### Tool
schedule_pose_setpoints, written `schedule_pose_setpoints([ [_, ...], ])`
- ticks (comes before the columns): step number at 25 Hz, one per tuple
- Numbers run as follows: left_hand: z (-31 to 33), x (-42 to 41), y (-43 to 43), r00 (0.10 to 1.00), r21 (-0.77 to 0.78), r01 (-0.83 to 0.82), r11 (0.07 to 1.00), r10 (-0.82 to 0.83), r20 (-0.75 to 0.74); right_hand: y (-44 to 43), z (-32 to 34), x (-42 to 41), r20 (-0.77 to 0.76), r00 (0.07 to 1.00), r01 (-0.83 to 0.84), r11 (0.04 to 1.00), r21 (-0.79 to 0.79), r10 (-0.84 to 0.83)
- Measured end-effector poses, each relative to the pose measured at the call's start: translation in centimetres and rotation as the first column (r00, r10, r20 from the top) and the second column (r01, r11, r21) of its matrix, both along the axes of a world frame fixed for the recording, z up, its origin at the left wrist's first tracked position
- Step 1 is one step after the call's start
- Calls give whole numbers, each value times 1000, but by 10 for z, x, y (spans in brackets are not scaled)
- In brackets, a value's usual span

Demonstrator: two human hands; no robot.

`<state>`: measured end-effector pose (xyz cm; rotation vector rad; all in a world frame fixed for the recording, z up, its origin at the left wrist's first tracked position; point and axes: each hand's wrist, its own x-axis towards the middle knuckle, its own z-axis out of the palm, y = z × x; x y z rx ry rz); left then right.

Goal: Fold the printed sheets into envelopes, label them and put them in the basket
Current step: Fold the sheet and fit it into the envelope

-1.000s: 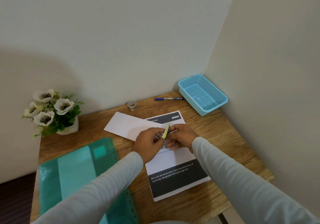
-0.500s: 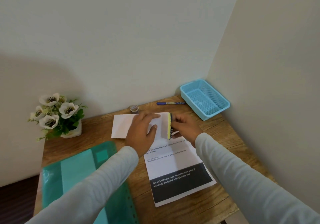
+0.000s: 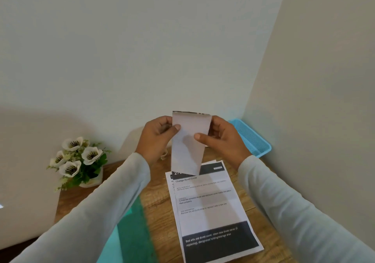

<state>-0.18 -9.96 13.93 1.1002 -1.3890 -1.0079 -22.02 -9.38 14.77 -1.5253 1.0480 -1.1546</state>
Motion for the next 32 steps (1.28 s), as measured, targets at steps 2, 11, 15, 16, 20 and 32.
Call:
schedule_pose_setpoints([
  [2, 7, -8, -2, 997, -14, 30, 999, -31, -76, -3, 0, -4, -72, 995, 72, 996, -47, -75],
  [11, -3, -25, 15, 987, 29, 87, 996, -83, -136, 7, -21, -18, -99, 989, 99, 992, -72, -106],
  [15, -6, -26, 18, 996, 48, 59, 997, -55, -68, 8, -29, -18, -75, 990, 118, 991, -59, -122],
  [16, -5, -27, 18, 997, 41, 42, 998, -39, -59, 8, -28, -18, -55, 991, 119, 990, -73, -123],
  [20, -1, -28, 15, 998, 45, -8, 999, 11, -62, 12, -19, -16, -63, 971, 216, 955, -203, -232],
  [32, -10, -28, 19, 980, -144, 21, 989, 9, 201, 11, -18, -14, -322, 913, 91, 895, -438, -250],
])
